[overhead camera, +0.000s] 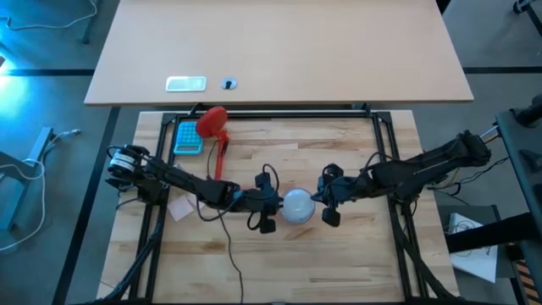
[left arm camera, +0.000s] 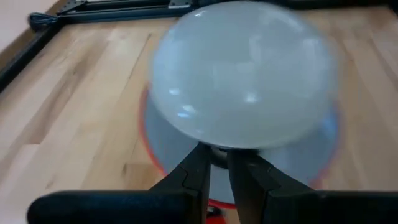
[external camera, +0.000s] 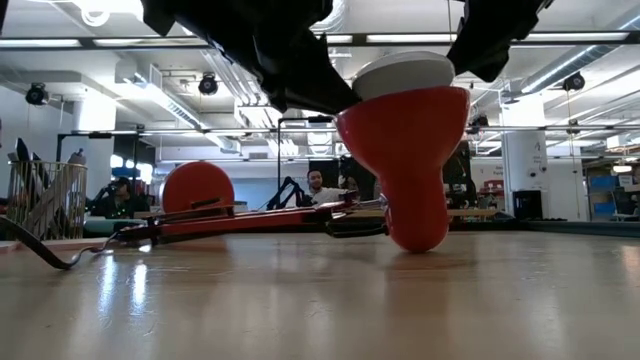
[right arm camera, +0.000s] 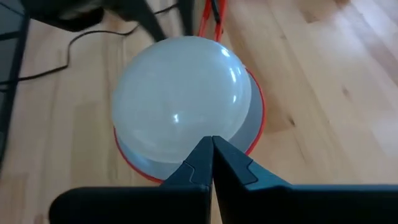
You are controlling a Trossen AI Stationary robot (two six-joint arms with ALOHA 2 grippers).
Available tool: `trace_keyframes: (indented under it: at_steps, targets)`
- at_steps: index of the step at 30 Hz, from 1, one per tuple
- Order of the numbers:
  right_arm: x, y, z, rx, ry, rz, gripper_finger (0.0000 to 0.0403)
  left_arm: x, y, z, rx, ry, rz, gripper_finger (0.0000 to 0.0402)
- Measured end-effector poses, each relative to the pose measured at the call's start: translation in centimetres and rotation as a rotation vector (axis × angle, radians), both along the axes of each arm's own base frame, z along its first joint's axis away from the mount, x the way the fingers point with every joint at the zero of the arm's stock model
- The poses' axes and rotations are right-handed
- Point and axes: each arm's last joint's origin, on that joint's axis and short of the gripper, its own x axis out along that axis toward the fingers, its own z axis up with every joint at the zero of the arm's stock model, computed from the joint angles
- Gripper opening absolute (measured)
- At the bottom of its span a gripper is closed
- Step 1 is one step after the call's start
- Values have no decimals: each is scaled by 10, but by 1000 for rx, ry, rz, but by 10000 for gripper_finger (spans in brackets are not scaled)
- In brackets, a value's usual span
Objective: Screw lightbulb
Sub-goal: Remove the light bulb from the lamp
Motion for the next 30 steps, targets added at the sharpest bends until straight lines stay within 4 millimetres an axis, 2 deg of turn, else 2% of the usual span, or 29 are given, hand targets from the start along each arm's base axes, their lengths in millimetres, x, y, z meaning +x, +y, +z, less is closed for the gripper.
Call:
trace_keyframes:
  at_steps: [6, 13, 17, 22, 25, 30]
  targets:
    - [-7, -1, 9, 33, -35, 33, 0, -8, 5, 7, 28, 37, 52, 46]
    - [-9, -3, 11, 11, -49, -11, 0, -25, -10, 31, -35, -10, 30, 46]
    - [-10, 1, 6, 10, -12, 7, 0, -33, -21, 22, -76, 36, 37, 46]
    - [-21, 12, 1, 23, 72, 69, 0, -46, -33, 3, -155, 130, 82, 46]
    - [-27, 14, 2, -1, 80, 58, 0, -52, -39, 0, -196, 165, 107, 46]
    - [-29, 12, 5, -53, 52, 12, 0, -55, -34, -3, -189, 215, 138, 46]
